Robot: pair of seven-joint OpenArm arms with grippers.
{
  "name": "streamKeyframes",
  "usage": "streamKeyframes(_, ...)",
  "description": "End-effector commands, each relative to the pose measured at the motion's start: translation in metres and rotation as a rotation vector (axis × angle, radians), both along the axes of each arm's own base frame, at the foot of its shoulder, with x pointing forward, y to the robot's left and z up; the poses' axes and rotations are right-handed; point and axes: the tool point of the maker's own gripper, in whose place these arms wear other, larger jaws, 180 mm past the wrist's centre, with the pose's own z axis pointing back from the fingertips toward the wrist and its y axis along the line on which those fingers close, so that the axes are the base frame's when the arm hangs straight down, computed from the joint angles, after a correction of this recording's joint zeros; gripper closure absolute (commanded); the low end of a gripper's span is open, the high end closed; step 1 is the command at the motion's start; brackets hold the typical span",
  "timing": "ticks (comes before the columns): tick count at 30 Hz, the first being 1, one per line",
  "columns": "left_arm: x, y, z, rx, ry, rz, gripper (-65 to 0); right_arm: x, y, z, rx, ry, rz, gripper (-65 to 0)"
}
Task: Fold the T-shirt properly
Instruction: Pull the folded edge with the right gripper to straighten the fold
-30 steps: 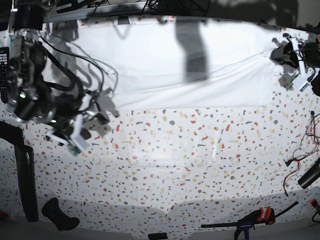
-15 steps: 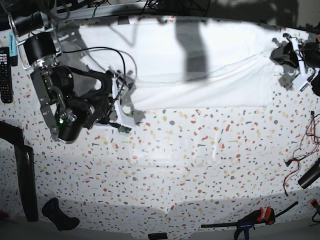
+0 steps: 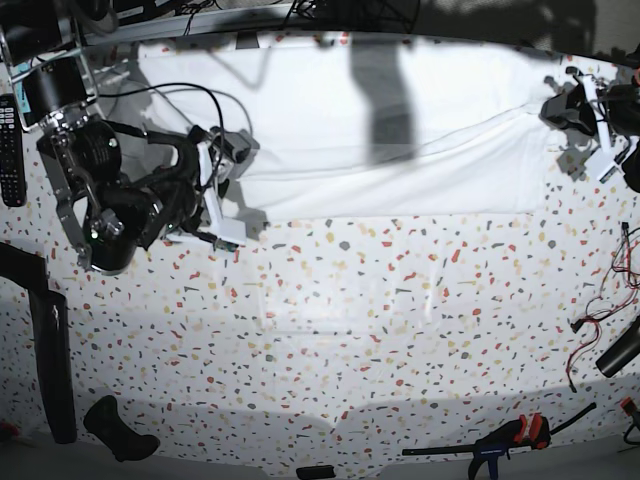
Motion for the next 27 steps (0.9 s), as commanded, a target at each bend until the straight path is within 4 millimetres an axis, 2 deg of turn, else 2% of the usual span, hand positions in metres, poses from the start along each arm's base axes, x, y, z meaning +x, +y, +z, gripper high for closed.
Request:
streamKeyframes(1,0.007,0.003,0.01,0.002,-0.033,-0.011,0.0,0.01,-0.002,0.01,0.004,-0.04,0.001,-39.6)
streamKeyframes(6,0.007,0.003,0.01,0.002,-0.032,-0.011,0.0,0.01,-0.011,0.0,-0.078,-0.054,0.009,-39.6)
streamKeyframes(8,0.007,0.003,0.01,0.002,-0.032,-0.011,0.0,-0.002,-0.002,-0.008,-0.061,-0.008,0.044,-39.6)
streamKeyframes(12,0.007,0.003,0.01,0.003,-0.032,-0.012,0.0,-0.047,0.032,-0.013,0.078,0.143,0.129,-39.6)
streamKeyframes(15,0.007,0.003,0.01,0.003,-0.032,-0.012,0.0,-0.061,0.032,-0.014,0.078,0.157,0.154,-39.6)
streamKeyframes(19,0.007,0.003,0.01,0.003,-0.032,-0.012,0.0,-0.076,0.013,-0.006,0.025,0.128,0.198,-39.6)
streamKeyframes(27,0.008,0.006,0.008,0.027,-0.038,-0.014,0.0,-0.116,-0.049,0.009,-0.096,0.183,0.222,-39.6)
